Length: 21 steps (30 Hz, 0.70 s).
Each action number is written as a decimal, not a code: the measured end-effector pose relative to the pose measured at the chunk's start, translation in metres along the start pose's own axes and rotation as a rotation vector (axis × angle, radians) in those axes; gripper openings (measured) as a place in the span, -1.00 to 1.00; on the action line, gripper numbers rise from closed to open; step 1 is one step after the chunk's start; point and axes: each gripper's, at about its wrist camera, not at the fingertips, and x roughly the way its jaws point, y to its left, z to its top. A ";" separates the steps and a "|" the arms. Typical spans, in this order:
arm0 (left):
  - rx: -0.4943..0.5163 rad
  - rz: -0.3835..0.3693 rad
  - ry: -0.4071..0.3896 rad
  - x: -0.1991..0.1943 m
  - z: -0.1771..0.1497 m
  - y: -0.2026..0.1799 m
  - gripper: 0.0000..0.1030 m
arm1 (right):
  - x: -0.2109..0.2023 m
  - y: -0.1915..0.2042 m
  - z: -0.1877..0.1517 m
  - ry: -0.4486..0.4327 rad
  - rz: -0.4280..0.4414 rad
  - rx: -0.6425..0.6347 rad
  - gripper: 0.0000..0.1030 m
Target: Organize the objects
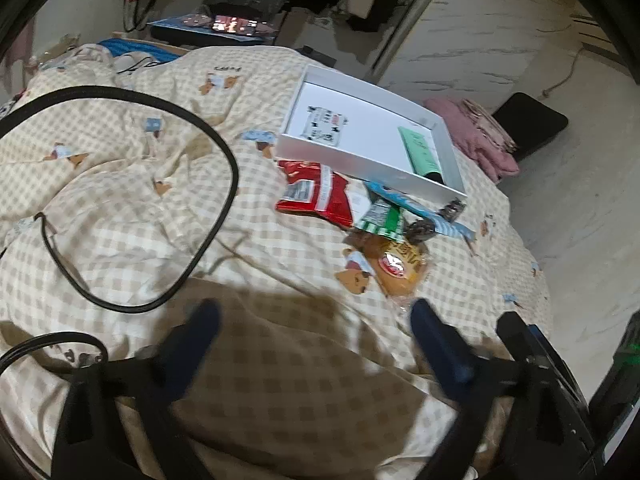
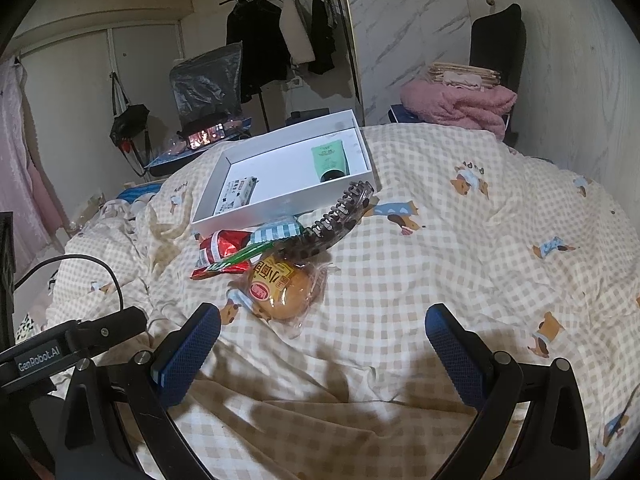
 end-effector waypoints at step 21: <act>0.118 0.114 0.071 0.009 0.065 -0.013 0.59 | 0.023 -0.021 0.050 -0.004 0.181 0.110 0.99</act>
